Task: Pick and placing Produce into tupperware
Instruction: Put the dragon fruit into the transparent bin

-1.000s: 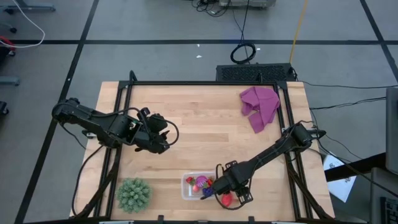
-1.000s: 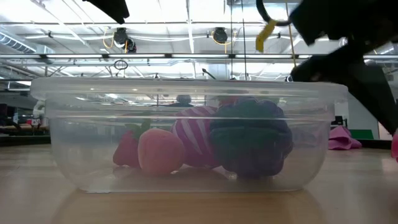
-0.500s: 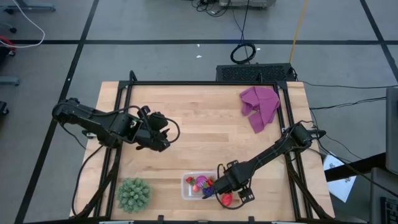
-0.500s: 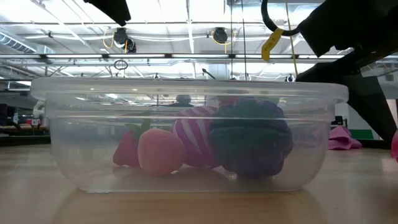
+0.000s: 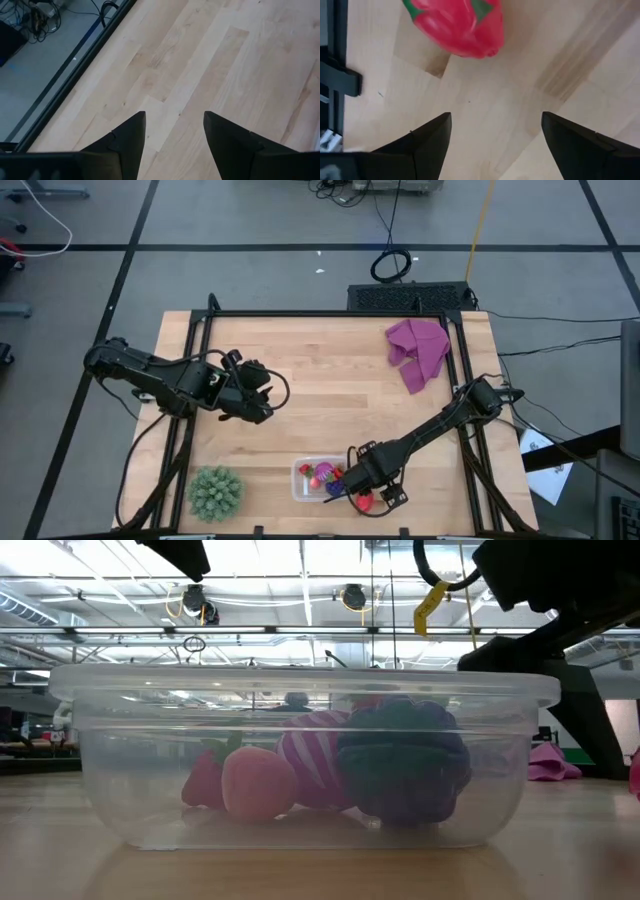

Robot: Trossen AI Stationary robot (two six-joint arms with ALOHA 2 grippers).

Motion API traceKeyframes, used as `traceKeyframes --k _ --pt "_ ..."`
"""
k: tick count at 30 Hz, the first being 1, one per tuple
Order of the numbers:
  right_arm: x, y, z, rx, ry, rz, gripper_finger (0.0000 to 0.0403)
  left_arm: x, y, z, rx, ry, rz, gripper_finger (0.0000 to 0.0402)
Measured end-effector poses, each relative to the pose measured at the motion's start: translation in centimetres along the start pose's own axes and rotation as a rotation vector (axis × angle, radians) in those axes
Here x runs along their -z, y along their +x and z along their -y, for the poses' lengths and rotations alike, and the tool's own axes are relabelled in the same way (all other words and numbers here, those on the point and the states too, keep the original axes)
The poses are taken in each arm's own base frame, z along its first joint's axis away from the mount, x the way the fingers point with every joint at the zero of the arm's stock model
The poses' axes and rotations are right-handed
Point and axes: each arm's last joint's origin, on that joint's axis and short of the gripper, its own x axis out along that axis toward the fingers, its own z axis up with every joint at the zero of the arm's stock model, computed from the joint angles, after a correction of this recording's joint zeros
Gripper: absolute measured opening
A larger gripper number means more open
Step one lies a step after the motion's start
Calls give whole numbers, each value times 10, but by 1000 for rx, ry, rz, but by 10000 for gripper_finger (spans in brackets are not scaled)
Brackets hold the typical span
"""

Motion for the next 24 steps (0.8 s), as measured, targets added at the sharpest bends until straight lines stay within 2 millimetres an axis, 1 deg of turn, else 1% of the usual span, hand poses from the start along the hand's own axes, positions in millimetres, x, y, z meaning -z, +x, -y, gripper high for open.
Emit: traceKeyframes --k 11,19,24 --pt "-13 -1 -1 -4 -130 128 302 0 0 0 0 3 0 207" --pt "-21 -2 -2 -7 -153 215 302 0 0 0 0 3 0 207" --pt "-22 -3 -3 -9 -150 228 302 0 0 0 0 4 0 207"
